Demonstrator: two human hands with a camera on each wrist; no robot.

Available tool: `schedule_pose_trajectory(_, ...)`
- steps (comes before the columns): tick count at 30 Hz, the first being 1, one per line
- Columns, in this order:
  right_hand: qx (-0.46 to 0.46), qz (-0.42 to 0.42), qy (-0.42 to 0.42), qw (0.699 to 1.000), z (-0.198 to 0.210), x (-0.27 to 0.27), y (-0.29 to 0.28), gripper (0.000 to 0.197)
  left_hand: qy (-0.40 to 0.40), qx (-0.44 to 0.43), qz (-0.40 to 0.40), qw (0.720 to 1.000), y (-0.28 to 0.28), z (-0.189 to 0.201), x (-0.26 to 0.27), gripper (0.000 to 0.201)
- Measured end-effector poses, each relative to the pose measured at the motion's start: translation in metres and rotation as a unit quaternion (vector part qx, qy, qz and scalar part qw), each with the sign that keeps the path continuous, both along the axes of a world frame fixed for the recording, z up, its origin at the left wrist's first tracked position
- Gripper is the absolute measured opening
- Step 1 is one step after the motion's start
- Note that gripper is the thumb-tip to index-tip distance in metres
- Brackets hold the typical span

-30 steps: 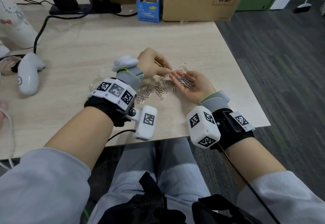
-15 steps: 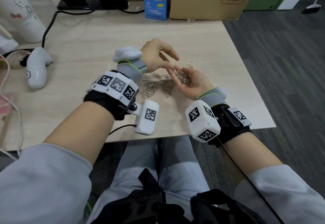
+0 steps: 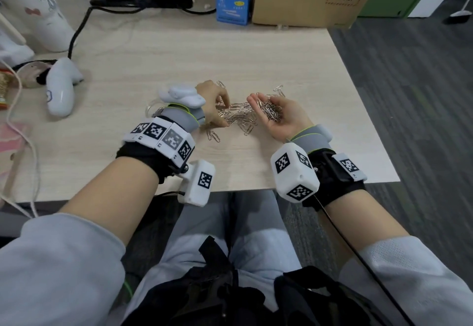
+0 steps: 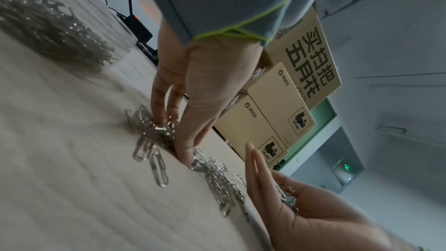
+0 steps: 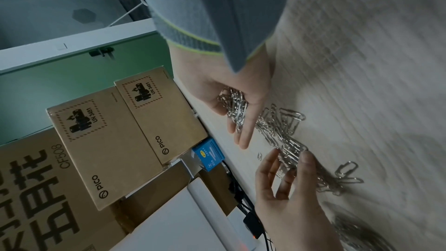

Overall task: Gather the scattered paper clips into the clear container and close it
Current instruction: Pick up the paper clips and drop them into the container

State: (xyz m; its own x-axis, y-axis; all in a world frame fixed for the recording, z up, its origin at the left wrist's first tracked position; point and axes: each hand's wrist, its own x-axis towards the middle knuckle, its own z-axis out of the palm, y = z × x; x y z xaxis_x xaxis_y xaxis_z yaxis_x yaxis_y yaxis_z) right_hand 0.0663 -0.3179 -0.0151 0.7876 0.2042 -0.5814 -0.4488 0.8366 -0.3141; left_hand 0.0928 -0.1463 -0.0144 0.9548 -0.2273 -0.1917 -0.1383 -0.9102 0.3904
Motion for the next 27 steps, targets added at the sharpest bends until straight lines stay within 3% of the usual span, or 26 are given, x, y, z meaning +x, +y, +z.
schedule_pose_trajectory(4, -0.015, -0.008, -0.004, 1.0, 0.0, -0.003, -0.002, 0.029, 0.003, -0.047, 0.008, 0.999, -0.002, -0.003, -0.001, 0.029)
schedule_pose_trajectory(11, -0.012, -0.023, -0.001, 1.0, 0.001, -0.007, -0.003, 0.029, -0.022, -0.082, 0.003, 0.996, -0.004, -0.004, -0.001, 0.016)
schedule_pose_trajectory(18, -0.028, -0.015, 0.002, 0.999, 0.0, -0.006, -0.002, 0.029, -0.026, -0.128, 0.034, 0.991, -0.004, -0.01, 0.007, 0.015)
schedule_pose_trajectory(27, -0.065, 0.009, 0.009, 0.998, -0.002, 0.003, 0.008, 0.029, 0.035, -0.298, 0.065, 0.952, 0.005, 0.007, 0.017, 0.017)
